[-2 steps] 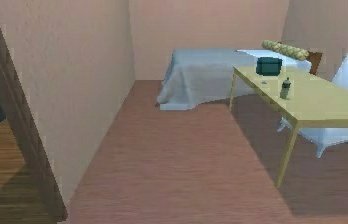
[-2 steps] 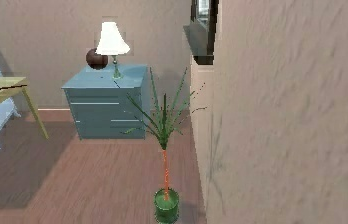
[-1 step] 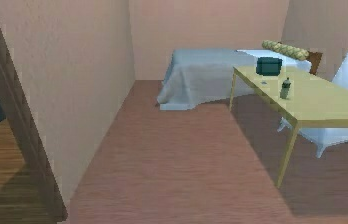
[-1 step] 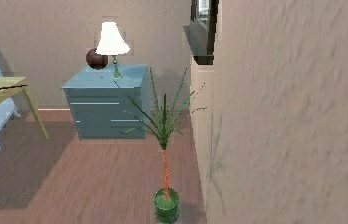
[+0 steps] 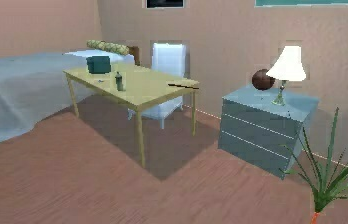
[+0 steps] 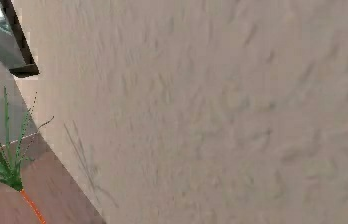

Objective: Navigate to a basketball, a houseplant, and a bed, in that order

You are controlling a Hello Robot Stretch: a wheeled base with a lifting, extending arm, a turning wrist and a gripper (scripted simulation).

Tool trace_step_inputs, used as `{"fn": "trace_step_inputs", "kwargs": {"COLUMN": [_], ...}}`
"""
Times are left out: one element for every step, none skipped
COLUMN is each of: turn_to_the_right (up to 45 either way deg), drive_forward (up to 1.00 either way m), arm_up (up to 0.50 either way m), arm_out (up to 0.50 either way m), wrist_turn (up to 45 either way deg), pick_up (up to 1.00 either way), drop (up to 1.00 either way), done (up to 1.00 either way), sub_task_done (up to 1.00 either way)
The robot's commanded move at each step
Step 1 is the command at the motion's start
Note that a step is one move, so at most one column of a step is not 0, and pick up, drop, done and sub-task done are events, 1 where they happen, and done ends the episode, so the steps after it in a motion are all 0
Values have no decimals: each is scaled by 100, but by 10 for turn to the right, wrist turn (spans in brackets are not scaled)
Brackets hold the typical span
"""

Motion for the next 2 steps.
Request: {"fn": "trace_step_inputs", "kwargs": {"turn_to_the_right": [450,-450], "drive_forward": [0,0], "arm_up": [0,0], "arm_out": [0,0], "wrist_turn": [0,0], "pick_up": [0,0], "drop": [0,0], "done": [0,0], "sub_task_done": [0,0]}}
